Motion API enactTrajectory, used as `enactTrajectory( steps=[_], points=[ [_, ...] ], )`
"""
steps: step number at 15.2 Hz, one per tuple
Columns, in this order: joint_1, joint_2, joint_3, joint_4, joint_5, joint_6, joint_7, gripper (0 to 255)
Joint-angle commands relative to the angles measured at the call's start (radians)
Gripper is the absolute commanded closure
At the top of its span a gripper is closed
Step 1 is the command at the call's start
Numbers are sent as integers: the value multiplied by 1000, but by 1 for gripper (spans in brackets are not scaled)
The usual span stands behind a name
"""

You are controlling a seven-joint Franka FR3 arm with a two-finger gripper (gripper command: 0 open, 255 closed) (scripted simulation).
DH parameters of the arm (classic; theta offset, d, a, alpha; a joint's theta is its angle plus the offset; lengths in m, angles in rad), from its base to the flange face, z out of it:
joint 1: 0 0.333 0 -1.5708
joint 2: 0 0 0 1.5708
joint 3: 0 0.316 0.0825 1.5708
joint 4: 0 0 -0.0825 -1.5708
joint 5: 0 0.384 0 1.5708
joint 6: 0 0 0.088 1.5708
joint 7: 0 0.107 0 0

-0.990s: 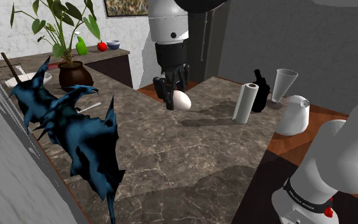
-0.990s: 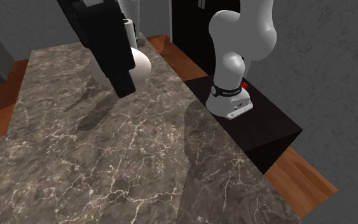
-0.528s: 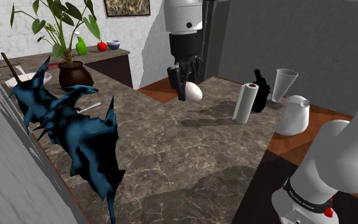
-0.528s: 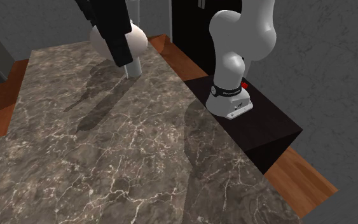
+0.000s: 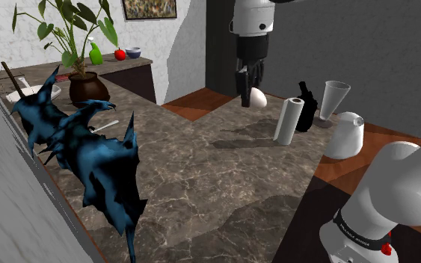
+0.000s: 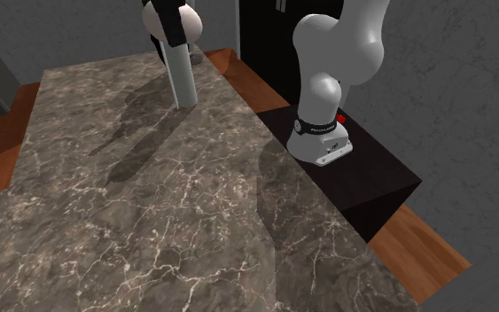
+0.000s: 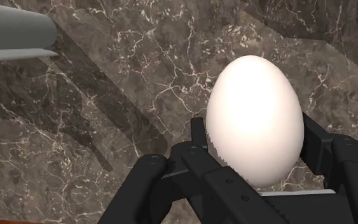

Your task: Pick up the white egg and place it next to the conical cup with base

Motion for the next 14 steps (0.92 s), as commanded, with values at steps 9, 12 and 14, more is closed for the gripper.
enactTrajectory(
  steps=[9, 12, 14],
  points=[
    [-75, -129, -184, -117, -97, -15, -246, 255],
    [-99, -146, -242, -131, -134, -16, -319, 255],
    [-115, -153, -280, -135, -160, -15, -368, 255]
  ],
)
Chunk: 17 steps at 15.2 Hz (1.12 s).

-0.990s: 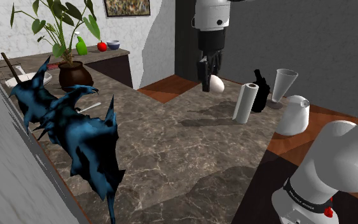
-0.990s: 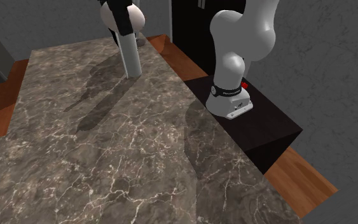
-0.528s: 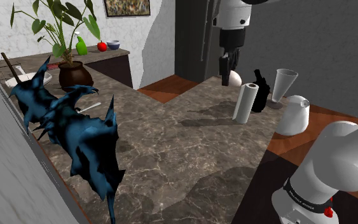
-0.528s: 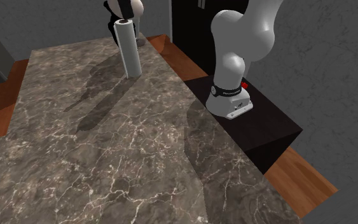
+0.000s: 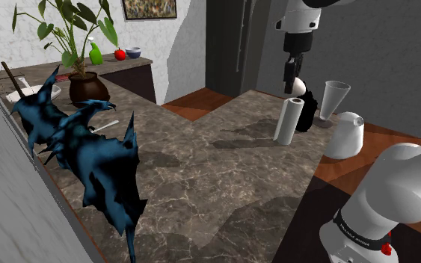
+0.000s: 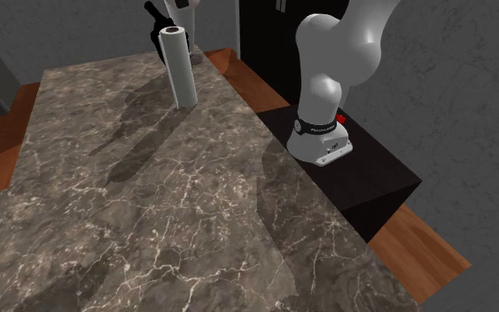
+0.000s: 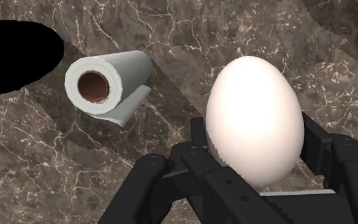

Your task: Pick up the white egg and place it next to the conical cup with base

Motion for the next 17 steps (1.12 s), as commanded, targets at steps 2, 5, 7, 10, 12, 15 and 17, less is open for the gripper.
enactTrajectory(
  steps=[2, 5, 7, 10, 12, 15, 17],
  points=[
    [-24, 2, -58, 6, -38, 2, -75, 255],
    [-48, 8, -116, 14, -76, 7, -148, 255],
    [-63, 17, -155, 25, -99, 12, -198, 255],
    [-84, 40, -216, 49, -131, 21, -273, 255],
    [-97, 61, -256, 71, -150, 29, -323, 255],
    [-114, 101, -318, 111, -172, 42, -400, 255],
    [-124, 133, -360, 143, -181, 51, -453, 255]
  ],
)
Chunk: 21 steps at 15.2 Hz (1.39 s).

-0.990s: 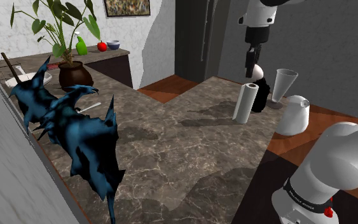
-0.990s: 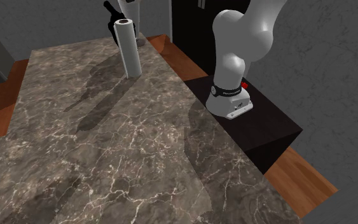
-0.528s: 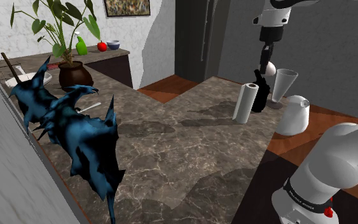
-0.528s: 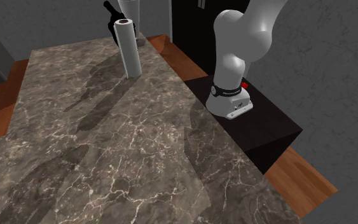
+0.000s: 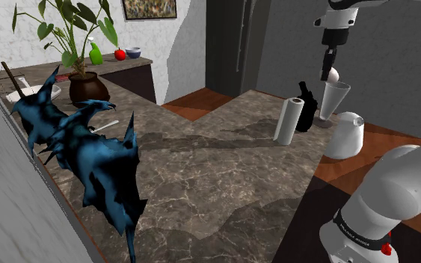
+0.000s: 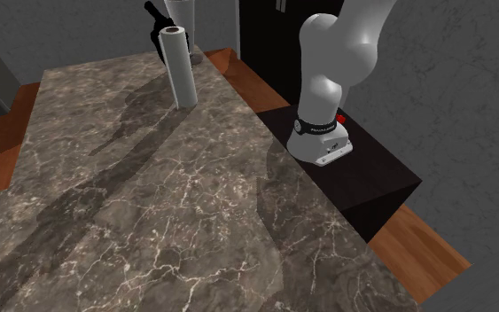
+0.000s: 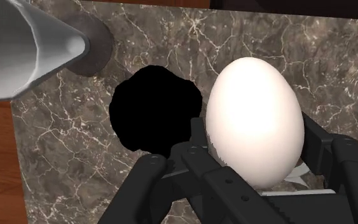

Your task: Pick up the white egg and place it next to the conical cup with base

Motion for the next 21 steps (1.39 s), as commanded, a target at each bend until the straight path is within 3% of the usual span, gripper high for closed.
enactTrajectory(
  steps=[1, 8, 14, 18, 21],
  points=[
    [-11, 38, -48, 34, -10, 15, -60, 255],
    [-40, 203, -205, 190, 10, 49, -261, 255],
    [-88, 414, -342, 376, 114, 64, -466, 255],
    [-172, 598, -410, 540, 239, 48, -617, 255],
    [-279, 748, -427, 695, 348, 10, -720, 255]
  ],
)
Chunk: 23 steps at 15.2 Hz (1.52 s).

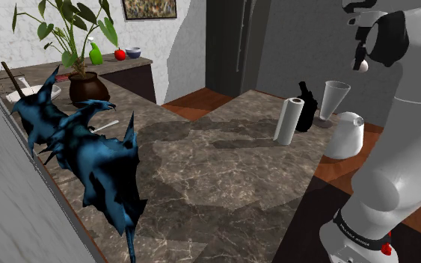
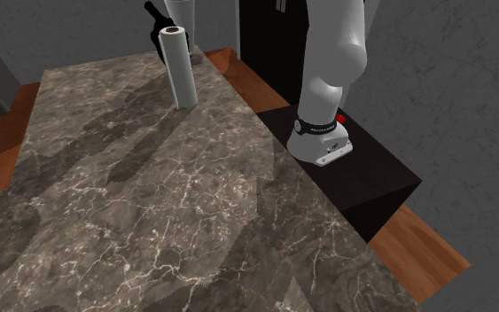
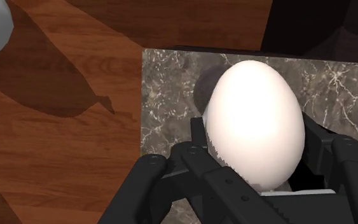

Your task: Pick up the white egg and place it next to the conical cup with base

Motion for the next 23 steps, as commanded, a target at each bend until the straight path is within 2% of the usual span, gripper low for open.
enactTrajectory(
  steps=[1, 2, 12, 23],
  points=[
    [-82, 100, -6, 114, 73, -34, -68, 255],
    [-153, 180, -3, 216, 129, -68, -108, 255],
    [-97, 131, 2, 11, 93, 93, -88, 255],
    [-68, 122, 6, -152, 89, 245, -80, 255]
  ],
)
